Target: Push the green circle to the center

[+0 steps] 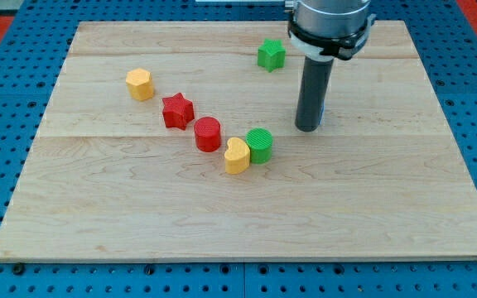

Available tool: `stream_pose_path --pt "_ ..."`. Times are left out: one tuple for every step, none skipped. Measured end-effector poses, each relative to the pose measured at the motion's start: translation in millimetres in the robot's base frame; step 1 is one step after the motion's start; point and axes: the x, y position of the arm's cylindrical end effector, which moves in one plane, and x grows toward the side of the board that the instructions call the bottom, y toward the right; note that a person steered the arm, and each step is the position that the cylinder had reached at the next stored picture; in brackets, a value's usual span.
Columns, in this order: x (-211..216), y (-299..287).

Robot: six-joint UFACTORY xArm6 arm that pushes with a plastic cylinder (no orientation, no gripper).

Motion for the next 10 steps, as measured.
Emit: stream_pose_path --pt "4.4 4.1" --pt "70.2 -14.1" --pt "103.0 -35.4" --pt "104.0 -50.7" --pt "76.7 -51.5" --pt "64.7 -48.0" --pt "64.7 -61.5" --pt "74.0 -61.5" --pt "81.1 -61.6" --pt "75.6 -72.5"
